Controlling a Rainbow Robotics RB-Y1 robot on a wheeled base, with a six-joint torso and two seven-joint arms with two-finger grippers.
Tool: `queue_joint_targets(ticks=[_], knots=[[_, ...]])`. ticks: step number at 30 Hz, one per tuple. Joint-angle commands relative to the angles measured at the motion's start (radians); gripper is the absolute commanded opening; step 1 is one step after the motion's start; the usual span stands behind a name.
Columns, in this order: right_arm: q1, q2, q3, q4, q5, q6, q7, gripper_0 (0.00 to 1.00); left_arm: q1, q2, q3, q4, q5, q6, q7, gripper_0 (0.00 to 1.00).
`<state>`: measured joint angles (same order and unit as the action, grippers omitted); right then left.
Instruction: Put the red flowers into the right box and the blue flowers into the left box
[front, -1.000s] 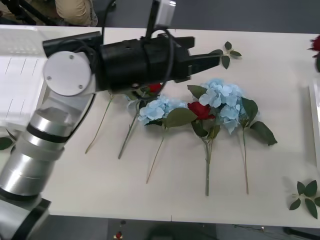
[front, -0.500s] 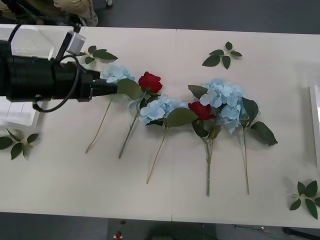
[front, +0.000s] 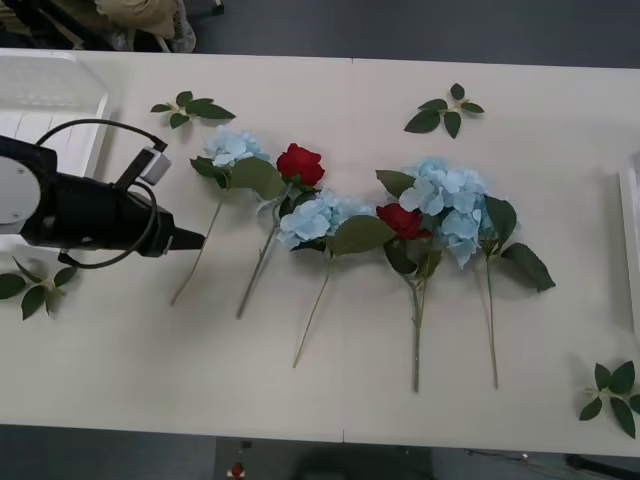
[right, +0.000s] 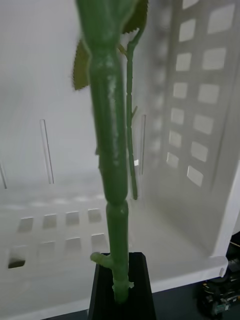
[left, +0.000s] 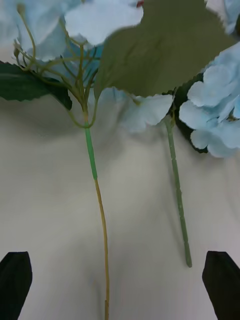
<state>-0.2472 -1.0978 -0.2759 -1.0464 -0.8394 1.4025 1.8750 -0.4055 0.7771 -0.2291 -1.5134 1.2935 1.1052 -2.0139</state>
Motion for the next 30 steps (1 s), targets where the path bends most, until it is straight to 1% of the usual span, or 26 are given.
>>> queue_joint_targets(ticks=[1, 6, 12, 13, 14, 15, 16, 17, 20, 23, 30], knots=[[0.022, -0.054, -0.016, -0.021, -0.006, -0.022, -0.048, 0.00, -0.107, -0.030, -0.061, 0.053, -0.049, -0.011, 0.000, 1.00], [0.025, -0.054, -0.016, -0.020, -0.010, -0.028, -0.065, 0.00, -0.179, -0.104, -0.111, 0.156, -0.149, -0.027, -0.008, 1.00], [0.026, -0.054, -0.017, -0.020, -0.012, -0.056, -0.065, 0.00, -0.227, -0.156, -0.150, 0.245, -0.232, -0.076, -0.011, 1.00], [0.026, -0.054, -0.016, -0.020, -0.014, -0.062, -0.062, 0.09, -0.231, -0.160, -0.156, 0.257, -0.244, -0.080, -0.014, 0.99], [0.026, -0.054, -0.016, -0.018, -0.015, -0.069, -0.062, 0.23, -0.239, -0.165, -0.170, 0.269, -0.260, -0.093, -0.014, 0.59], [0.026, -0.053, -0.016, -0.020, -0.018, -0.074, -0.060, 0.28, -0.243, -0.168, -0.176, 0.272, -0.264, -0.097, -0.014, 0.43], [0.026, -0.054, -0.016, -0.020, -0.021, -0.082, -0.057, 0.40, -0.246, -0.170, -0.190, 0.279, -0.278, -0.108, -0.014, 0.20], [0.026, -0.054, -0.016, -0.020, -0.024, -0.089, -0.054, 0.46, -0.251, -0.170, -0.205, 0.283, -0.284, -0.120, -0.012, 0.01], [0.026, -0.053, -0.016, -0.020, -0.037, -0.100, -0.048, 0.55, -0.262, -0.168, -0.223, 0.308, -0.272, -0.134, -0.012, 0.00], [0.025, -0.050, -0.012, -0.020, -0.058, -0.114, -0.040, 0.61, -0.268, -0.170, -0.223, 0.312, -0.269, -0.134, -0.012, 0.00], [0.025, -0.037, -0.005, -0.046, -0.156, -0.117, -0.017, 0.66, -0.288, -0.140, -0.207, 0.309, -0.235, -0.133, -0.012, 0.00]])
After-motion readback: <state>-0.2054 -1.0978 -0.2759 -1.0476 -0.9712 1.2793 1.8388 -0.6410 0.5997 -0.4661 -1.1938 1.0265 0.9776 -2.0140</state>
